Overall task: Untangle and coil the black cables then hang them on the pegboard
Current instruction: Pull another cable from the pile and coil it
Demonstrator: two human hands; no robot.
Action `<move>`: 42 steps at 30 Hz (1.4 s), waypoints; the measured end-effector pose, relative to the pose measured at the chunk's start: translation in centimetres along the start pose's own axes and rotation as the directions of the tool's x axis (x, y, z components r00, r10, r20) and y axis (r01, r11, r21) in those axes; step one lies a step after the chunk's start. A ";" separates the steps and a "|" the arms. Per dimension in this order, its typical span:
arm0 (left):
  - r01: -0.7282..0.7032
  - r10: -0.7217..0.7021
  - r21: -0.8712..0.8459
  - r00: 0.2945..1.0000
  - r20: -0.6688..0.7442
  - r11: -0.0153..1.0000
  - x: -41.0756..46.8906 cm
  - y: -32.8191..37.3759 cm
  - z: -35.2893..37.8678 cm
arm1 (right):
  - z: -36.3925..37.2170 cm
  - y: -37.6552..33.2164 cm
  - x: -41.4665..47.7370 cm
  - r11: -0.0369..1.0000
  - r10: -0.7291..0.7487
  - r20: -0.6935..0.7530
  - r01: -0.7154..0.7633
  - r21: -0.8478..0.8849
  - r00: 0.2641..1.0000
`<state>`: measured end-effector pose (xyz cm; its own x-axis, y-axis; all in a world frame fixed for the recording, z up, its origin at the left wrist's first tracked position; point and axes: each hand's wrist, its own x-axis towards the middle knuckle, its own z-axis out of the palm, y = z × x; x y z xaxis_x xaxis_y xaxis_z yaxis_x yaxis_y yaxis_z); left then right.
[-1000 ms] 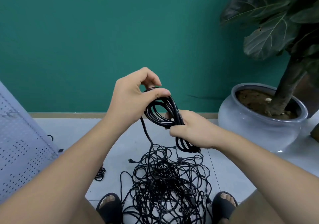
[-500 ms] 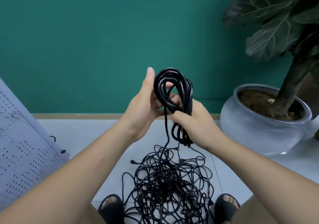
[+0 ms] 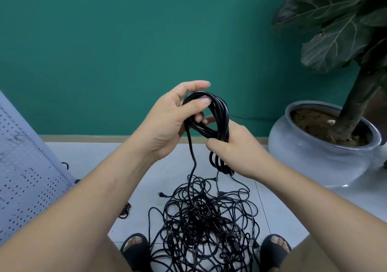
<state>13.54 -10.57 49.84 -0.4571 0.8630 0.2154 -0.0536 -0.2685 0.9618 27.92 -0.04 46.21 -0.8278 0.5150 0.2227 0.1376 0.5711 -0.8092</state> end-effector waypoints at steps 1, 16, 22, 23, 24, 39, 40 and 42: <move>0.021 -0.020 -0.046 1.000 0.017 0.999 0.0 0.2 0.0 | 0.0 0.0 0.1 1.000 0.004 0.036 -0.005 0.003 0.999; 0.172 -0.181 0.149 0.982 0.053 0.974 -0.2 1.4 0.6 | -0.1 0.0 0.2 0.998 0.046 0.277 -0.055 0.024 0.960; 0.101 -0.090 0.130 0.992 -0.089 0.986 0.4 0.2 1.5 | 0.2 0.6 0.3 0.997 0.039 0.266 -0.056 0.055 0.963; 0.098 -0.086 0.119 0.991 -0.099 0.988 0.5 0.0 1.6 | 0.4 0.8 0.2 0.994 0.046 0.272 -0.071 0.083 0.961; 0.099 -0.088 0.104 0.991 -0.105 0.990 0.5 -0.1 1.7 | 0.8 1.0 0.2 0.991 0.048 0.276 -0.080 0.108 0.960; 0.082 -0.075 0.039 0.984 -0.164 0.996 1.6 -1.0 1.1 | 1.7 0.6 0.3 0.958 0.128 0.043 -0.135 0.253 0.991; 0.097 -0.097 0.000 0.988 -0.117 0.995 1.5 -1.5 0.8 | 1.3 0.7 0.4 0.957 0.130 0.019 -0.131 0.259 0.991; 0.160 -0.159 0.005 0.986 -0.040 0.987 1.3 -3.2 0.3 | 0.4 0.8 0.6 0.953 0.127 -0.036 -0.112 0.280 0.991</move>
<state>13.41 -8.44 47.09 -0.4775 0.8771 0.0526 -0.1217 -0.1254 0.9846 27.26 0.48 45.45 -0.7837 0.6058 0.1372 0.0715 0.3075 -0.9489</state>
